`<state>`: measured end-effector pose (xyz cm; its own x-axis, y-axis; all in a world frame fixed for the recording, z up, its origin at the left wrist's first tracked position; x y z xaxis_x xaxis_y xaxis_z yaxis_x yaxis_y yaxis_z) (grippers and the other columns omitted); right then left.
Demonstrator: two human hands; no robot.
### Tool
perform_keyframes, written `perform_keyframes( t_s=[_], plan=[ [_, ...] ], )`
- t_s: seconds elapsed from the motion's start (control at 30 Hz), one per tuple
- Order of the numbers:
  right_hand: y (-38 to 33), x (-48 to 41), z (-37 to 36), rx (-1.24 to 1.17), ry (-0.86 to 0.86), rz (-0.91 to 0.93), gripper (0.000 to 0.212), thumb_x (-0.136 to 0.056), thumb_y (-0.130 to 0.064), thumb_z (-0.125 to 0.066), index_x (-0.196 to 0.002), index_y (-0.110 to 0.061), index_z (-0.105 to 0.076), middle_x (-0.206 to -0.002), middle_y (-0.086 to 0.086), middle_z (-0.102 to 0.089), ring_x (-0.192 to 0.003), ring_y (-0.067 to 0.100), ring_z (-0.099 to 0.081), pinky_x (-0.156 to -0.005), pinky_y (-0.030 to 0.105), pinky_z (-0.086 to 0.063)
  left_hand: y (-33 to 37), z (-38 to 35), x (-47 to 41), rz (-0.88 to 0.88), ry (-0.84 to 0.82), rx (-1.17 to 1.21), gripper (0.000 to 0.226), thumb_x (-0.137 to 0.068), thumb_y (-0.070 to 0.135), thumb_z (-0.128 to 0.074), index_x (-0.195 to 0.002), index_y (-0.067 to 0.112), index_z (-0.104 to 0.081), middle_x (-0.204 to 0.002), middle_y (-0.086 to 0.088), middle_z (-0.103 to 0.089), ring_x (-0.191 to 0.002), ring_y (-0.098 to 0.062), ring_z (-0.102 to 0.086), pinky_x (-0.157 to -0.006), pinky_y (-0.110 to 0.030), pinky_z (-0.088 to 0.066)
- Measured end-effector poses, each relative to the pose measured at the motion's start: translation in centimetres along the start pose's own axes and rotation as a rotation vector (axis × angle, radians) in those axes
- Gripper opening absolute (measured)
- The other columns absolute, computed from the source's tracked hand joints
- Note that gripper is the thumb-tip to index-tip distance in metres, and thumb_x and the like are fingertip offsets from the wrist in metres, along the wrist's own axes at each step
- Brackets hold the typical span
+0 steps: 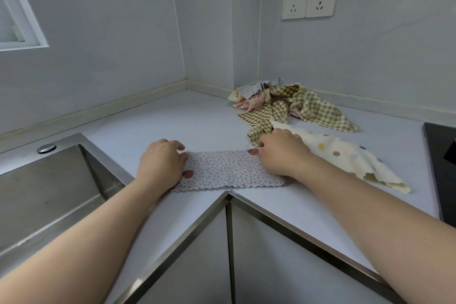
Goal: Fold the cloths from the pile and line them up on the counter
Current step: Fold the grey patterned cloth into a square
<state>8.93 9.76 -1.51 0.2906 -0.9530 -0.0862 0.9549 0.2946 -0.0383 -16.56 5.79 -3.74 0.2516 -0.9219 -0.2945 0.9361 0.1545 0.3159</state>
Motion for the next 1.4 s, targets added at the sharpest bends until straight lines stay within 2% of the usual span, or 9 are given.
perform_keyframes(
  t_s=[0.23, 0.33, 0.63, 0.97, 1.03, 1.13, 1.23, 1.3, 1.4],
  plan=[
    [0.8, -1.0, 0.0, -0.393, -0.041, 0.003, 0.005, -0.085, -0.024, -0.061, -0.087, -0.026, -0.056, -0.094, -0.004, -0.055, -0.094, 0.022, -0.054, -0.076, 0.036, -0.046, 0.2, 0.3, 0.1, 0.057, -0.058, 0.140, 0.008, -0.098, 0.027, -0.053, -0.093, 0.024, -0.057, -0.104, -0.003, -0.056, -0.104, -0.029, -0.052, -0.090, -0.043, -0.046],
    [0.8, -1.0, -0.3, -0.532, -0.020, 0.023, 0.016, -0.088, -0.033, -0.067, -0.093, -0.022, -0.055, -0.087, -0.006, -0.061, -0.083, 0.015, -0.055, -0.084, 0.037, -0.036, 0.4, 0.4, 0.1, 0.097, -0.058, 0.263, 0.004, -0.099, 0.026, -0.051, -0.099, 0.023, -0.054, -0.104, -0.002, -0.060, -0.098, -0.024, -0.053, -0.080, -0.035, -0.043],
    [1.1, -0.6, 2.0, -0.601, -0.087, 0.145, 0.020, -0.088, -0.004, -0.061, -0.092, -0.022, -0.052, -0.090, 0.002, -0.065, -0.073, 0.013, -0.055, -0.062, 0.028, -0.044, 1.2, 2.7, 0.1, 0.228, 0.041, 0.670, 0.012, -0.090, 0.009, -0.062, -0.081, 0.017, -0.059, -0.071, 0.000, -0.051, -0.062, -0.019, -0.046, -0.054, -0.028, -0.038],
    [1.5, 2.1, 7.4, -0.624, -0.362, 0.336, 0.044, -0.085, 0.010, -0.054, -0.099, -0.024, -0.079, -0.078, -0.001, -0.068, -0.061, 0.014, -0.055, -0.060, 0.026, -0.047, 3.6, 6.4, 0.7, 0.229, 0.093, 0.817, 0.035, -0.088, -0.005, -0.052, -0.073, 0.017, -0.075, -0.082, 0.001, -0.071, -0.074, -0.015, -0.060, -0.059, -0.023, -0.045],
    [1.3, 2.9, 8.8, -0.564, -0.357, 0.382, 0.060, -0.079, 0.016, -0.046, -0.103, -0.027, -0.079, -0.081, -0.013, -0.073, -0.069, 0.012, -0.063, -0.065, 0.022, -0.049, 4.0, 7.5, 0.9, 0.203, 0.132, 0.845, 0.035, -0.088, -0.003, -0.056, -0.073, 0.021, -0.077, -0.086, 0.005, -0.073, -0.081, -0.009, -0.064, -0.062, -0.018, -0.045],
    [0.6, 4.1, 10.7, -0.473, -0.280, 0.511, 0.079, -0.074, 0.022, -0.040, -0.109, -0.038, -0.076, -0.103, -0.018, -0.074, -0.092, 0.005, -0.067, -0.082, 0.042, -0.056, 4.9, 9.2, 1.4, 0.147, 0.188, 0.867, 0.033, -0.087, 0.001, -0.061, -0.072, 0.026, -0.077, -0.086, 0.012, -0.073, -0.086, -0.002, -0.064, -0.066, -0.015, -0.044],
    [0.0, 5.3, 12.2, -0.501, -0.178, 0.560, 0.065, -0.081, 0.012, -0.048, -0.105, -0.042, -0.076, -0.099, -0.017, -0.074, -0.068, 0.024, -0.062, -0.062, 0.046, -0.052, 5.8, 10.4, 1.9, 0.098, 0.197, 0.904, 0.031, -0.085, 0.002, -0.065, -0.072, 0.027, -0.078, -0.082, 0.012, -0.075, -0.086, -0.006, -0.066, -0.072, -0.020, -0.048],
    [-0.8, 5.8, 12.8, -0.524, -0.114, 0.591, 0.039, -0.087, -0.005, -0.062, -0.099, -0.037, -0.078, -0.087, -0.011, -0.072, -0.058, 0.015, -0.053, -0.055, 0.032, -0.046, 6.6, 10.9, 2.3, 0.072, 0.172, 0.915, 0.031, -0.085, 0.003, -0.066, -0.074, 0.028, -0.079, -0.082, 0.011, -0.075, -0.085, -0.010, -0.067, -0.071, -0.026, -0.050],
    [-1.8, 5.9, 13.0, -0.464, 0.004, 0.602, 0.009, -0.085, -0.039, -0.075, -0.091, -0.033, -0.079, -0.090, -0.012, -0.062, -0.075, 0.004, -0.057, -0.064, 0.018, -0.042, 8.0, 11.4, 3.4, 0.018, 0.101, 0.906, 0.026, -0.086, 0.007, -0.069, -0.078, 0.028, -0.080, -0.087, 0.006, -0.076, -0.082, -0.018, -0.067, -0.066, -0.030, -0.052]
  ],
)
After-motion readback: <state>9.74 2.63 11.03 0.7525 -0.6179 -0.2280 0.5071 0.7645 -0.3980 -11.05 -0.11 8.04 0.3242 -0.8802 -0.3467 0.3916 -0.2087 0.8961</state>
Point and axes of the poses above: each hand's wrist, its own x-axis away from the middle knuckle, its own z-axis out of the back of the hand, y = z × x, the point moved 5 cm from there along -x, towards the middle knuckle
